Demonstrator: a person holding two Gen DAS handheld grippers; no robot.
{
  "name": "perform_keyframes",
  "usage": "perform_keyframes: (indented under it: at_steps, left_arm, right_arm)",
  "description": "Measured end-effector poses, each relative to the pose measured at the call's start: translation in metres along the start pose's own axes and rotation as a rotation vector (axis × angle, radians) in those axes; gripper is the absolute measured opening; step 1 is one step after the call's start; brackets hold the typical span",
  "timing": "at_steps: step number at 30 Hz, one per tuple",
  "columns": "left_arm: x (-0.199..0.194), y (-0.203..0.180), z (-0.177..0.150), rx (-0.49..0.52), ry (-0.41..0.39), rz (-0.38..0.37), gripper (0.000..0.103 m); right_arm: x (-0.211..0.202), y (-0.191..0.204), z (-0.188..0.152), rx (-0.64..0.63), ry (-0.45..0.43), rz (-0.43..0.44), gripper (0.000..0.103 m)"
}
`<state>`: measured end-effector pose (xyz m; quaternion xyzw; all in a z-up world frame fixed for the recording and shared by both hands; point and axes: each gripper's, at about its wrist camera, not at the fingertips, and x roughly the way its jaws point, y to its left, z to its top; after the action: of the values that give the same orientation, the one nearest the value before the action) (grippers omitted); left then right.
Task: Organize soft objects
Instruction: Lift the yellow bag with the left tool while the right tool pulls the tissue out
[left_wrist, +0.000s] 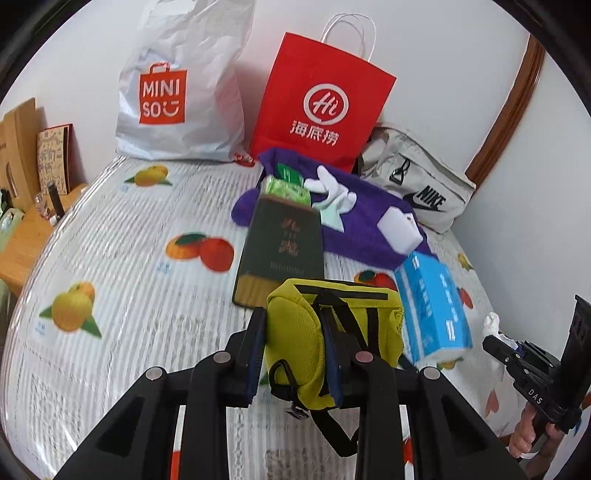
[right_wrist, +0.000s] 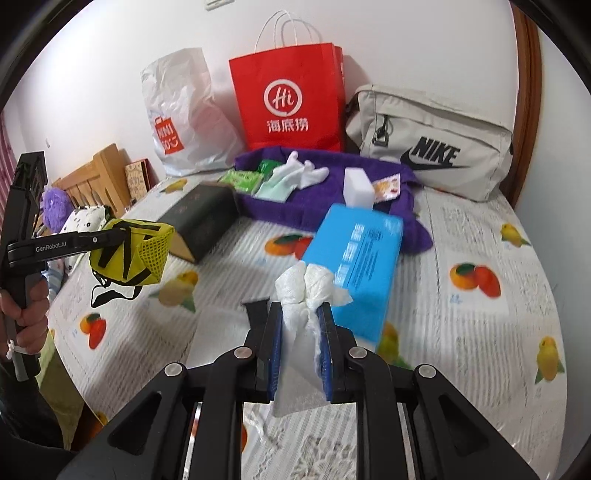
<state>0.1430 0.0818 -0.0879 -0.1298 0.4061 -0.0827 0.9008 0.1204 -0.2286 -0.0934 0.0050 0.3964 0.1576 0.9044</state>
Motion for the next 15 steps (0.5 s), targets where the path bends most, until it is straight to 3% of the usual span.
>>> perform_keyframes:
  at_steps: [15]
  left_arm:
    - [0.039, -0.011, 0.085, 0.024, -0.004, 0.025, 0.027]
  right_arm:
    - [0.041, -0.033, 0.1, -0.02, -0.04, -0.025, 0.018]
